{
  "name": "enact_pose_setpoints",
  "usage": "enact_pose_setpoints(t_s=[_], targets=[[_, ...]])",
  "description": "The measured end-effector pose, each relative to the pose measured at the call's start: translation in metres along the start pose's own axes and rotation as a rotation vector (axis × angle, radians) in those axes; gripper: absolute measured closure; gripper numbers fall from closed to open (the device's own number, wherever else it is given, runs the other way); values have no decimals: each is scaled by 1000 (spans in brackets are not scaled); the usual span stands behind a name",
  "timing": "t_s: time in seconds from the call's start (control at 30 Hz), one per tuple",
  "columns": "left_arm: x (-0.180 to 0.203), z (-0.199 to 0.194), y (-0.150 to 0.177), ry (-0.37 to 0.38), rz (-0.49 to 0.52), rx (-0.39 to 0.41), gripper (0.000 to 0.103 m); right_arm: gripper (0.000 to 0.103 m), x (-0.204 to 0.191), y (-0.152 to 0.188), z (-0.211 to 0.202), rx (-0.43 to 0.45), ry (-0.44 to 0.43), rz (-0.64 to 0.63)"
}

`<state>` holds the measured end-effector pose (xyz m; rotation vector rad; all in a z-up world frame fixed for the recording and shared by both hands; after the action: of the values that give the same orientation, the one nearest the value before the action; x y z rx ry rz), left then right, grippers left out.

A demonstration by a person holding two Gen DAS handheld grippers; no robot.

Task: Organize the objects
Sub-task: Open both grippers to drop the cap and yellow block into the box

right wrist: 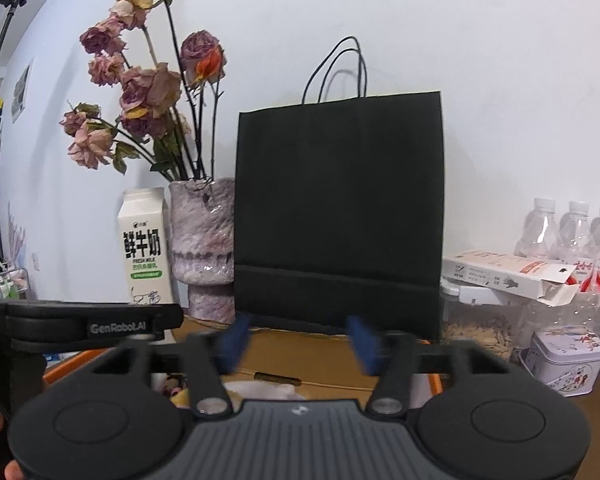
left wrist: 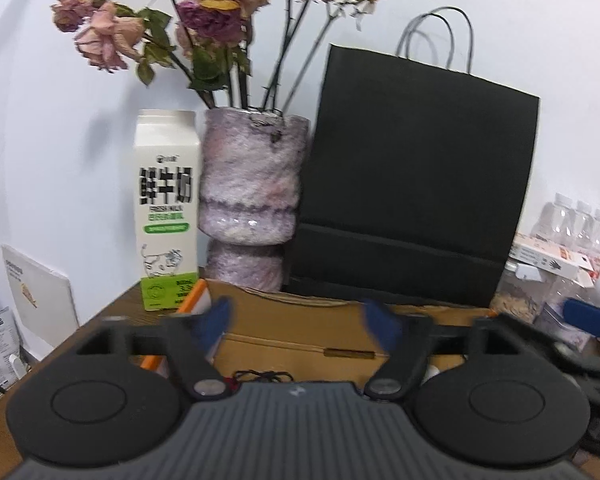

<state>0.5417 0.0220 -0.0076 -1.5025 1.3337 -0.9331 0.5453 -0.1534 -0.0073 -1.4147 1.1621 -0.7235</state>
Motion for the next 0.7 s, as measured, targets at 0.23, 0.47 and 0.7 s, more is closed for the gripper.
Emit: enact_pose_setpoints(t_s=[0.23, 0.47, 0.7], targets=[[-1, -5, -1, -18, 2, 35, 0, 0, 3, -1, -4, 20, 9, 18], [4, -27, -3, 2, 25, 70, 0, 0, 0, -3, -18, 29, 10, 28], [-4, -75, 0, 67, 14, 81, 0, 0, -12, -3, -59, 22, 23, 6]])
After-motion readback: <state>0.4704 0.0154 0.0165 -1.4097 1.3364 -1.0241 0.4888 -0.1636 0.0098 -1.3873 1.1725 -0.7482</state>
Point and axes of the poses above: each gripper's, at about its wrist camera, not at the fingertips, and z roughly the way its jaws point, x to its right, y to its underside, the point moved 5 cm from there along z, roughly the way its jaws point, and after that the axes turned 9 degrees about z, right-handed, at the moved point
